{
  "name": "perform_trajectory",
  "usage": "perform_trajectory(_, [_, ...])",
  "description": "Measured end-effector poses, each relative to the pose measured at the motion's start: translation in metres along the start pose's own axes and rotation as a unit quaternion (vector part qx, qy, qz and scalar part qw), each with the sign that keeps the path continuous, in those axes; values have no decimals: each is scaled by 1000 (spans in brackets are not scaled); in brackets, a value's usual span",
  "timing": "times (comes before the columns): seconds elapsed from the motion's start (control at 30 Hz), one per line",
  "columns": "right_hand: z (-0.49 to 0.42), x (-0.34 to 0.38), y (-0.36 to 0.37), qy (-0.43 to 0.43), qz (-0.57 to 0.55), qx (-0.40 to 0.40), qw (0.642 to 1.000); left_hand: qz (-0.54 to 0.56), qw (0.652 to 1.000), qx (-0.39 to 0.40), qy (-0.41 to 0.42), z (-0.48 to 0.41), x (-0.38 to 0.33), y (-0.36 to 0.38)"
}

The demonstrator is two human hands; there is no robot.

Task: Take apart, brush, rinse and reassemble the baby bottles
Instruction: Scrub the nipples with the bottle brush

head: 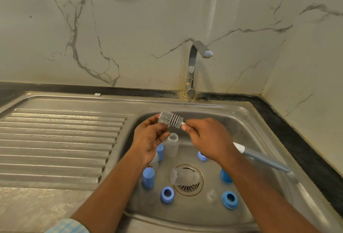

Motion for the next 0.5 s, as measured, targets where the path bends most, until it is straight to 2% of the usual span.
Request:
perform_trajectory(0.27, [-1, -12, -1, 33, 11, -7, 999, -7, 1000, 10, 3, 7, -4, 6])
perform_trajectory(0.5, [-1, -5, 8, 15, 0, 18, 1000, -3, 1000, -27, 8, 8, -4, 0])
Point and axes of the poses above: each hand's wrist, its own z-axis away from the middle knuckle, its own y-axis out of the palm, x = y × z, the point moved 9 cm from there along -z, towards the middle knuckle, and after that the axes turned 2 degrees about -x, right-handed, at the moved point
